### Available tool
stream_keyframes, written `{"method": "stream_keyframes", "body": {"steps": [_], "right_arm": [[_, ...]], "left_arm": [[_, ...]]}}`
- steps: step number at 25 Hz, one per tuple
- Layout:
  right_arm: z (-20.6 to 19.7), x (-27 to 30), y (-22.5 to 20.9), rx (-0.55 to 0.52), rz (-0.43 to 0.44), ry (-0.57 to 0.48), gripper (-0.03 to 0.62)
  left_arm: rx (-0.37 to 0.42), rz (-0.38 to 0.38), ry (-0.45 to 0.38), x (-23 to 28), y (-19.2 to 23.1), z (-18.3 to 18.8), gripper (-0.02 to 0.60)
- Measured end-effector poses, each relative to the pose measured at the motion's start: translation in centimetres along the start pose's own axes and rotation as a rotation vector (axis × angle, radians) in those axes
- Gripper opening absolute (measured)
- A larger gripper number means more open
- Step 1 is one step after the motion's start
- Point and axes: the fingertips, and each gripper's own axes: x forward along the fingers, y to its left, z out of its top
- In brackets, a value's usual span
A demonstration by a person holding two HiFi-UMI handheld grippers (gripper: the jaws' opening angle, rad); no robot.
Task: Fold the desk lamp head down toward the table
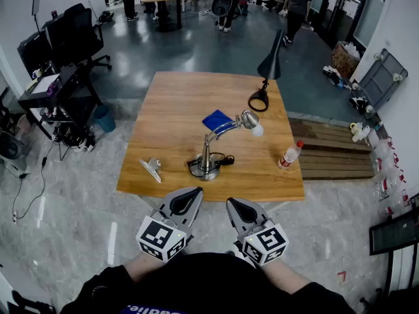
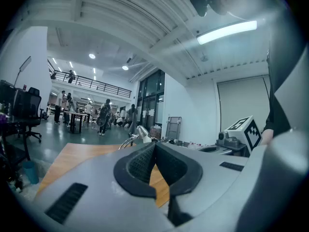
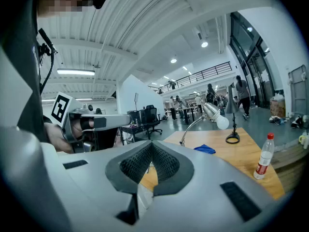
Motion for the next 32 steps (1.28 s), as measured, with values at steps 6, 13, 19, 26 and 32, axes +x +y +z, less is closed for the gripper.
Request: {"method": "stream_keyframes", "body": {"steps": [6, 13, 19, 26, 32], "right_arm": [[0.2, 0.1, -0.2, 0.000, 0.001, 0.000, 0.005], [-0.1, 0.2, -0.3, -0.011, 0.002, 0.007, 0.005], [0.0, 0.1, -0.7, -0.085, 0.006, 0.014, 0.006], [0.7, -0.9, -3.2, -0.122, 0.045, 0.003, 0.006], [1.3, -0.8, -5.2, -0.155, 0.090, -0.005, 0.006]], "left_arm": [[-0.001, -0.002, 0.001, 0.4, 0.0, 0.0, 0.008], [-0.004, -0.002, 0.003, 0.7, 0.1, -0.3, 0.009], [-0.013, 0.026, 0.020, 1.7, 0.3, -1.2, 0.009], [-0.004, 0.062, 0.019, 4.2, -1.2, -1.3, 0.009], [0.012, 0.121, 0.024, 5.7, -0.9, -1.6, 0.009]]}}
